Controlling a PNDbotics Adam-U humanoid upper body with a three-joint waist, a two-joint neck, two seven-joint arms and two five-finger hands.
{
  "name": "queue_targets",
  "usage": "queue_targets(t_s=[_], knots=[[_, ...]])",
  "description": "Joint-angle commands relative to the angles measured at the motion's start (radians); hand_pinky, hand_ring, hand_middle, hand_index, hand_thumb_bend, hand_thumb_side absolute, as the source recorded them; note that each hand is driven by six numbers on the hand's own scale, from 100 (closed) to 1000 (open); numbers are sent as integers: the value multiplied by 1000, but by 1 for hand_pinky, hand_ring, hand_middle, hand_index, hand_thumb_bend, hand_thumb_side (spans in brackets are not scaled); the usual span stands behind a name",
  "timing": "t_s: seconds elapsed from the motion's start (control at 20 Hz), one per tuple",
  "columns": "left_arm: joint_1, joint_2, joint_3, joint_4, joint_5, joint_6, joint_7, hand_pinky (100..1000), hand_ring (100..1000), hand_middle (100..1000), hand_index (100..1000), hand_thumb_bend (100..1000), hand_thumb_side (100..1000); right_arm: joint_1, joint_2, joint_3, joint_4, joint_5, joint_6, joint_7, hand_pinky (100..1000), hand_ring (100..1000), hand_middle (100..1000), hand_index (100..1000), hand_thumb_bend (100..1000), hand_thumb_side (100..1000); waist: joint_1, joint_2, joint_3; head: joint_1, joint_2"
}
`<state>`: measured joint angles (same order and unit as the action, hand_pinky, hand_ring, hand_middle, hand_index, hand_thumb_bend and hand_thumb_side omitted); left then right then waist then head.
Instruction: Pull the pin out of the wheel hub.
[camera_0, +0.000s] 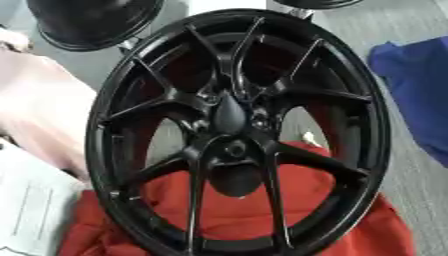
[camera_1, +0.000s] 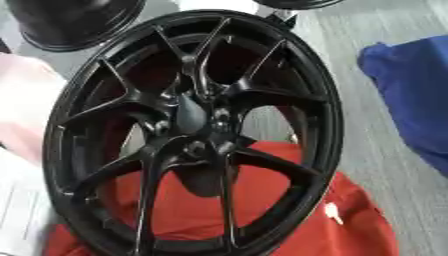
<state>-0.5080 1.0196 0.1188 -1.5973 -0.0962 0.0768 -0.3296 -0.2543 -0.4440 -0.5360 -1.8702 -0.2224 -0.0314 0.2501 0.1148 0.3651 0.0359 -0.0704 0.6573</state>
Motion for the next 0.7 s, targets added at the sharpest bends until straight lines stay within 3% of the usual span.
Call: queue_targets(t_s=[0.05,0.2,0.35,0.55,0.7], knots=[[-2,31,45,15,-5,3,46,810,745,760,864,609,545,-4,-20,-8,-19,-1,-2,-5,872,647,641,783,100,581,-4,-17,2,-3,-15],[-13,24,52,9,31,0,109,768,663,669,803,471,455,-5,-21,-7,-20,-3,0,-6,872,648,641,783,100,581,-3,-21,2,0,-14],[-27,-6,52,-32,111,0,235,738,608,621,785,409,445,-8,-21,-6,-21,-7,3,-6,872,648,642,783,100,581,-3,-23,0,-1,-10],[-13,-116,55,-158,255,3,459,715,578,601,778,357,468,-13,-18,-6,-25,-12,7,-10,872,648,642,783,100,581,-6,-23,-3,-11,-5],[33,-238,62,-268,319,7,601,706,568,593,775,341,486,-17,-14,-6,-27,-16,9,-14,872,648,642,783,100,581,-11,-21,-5,-19,-4]])
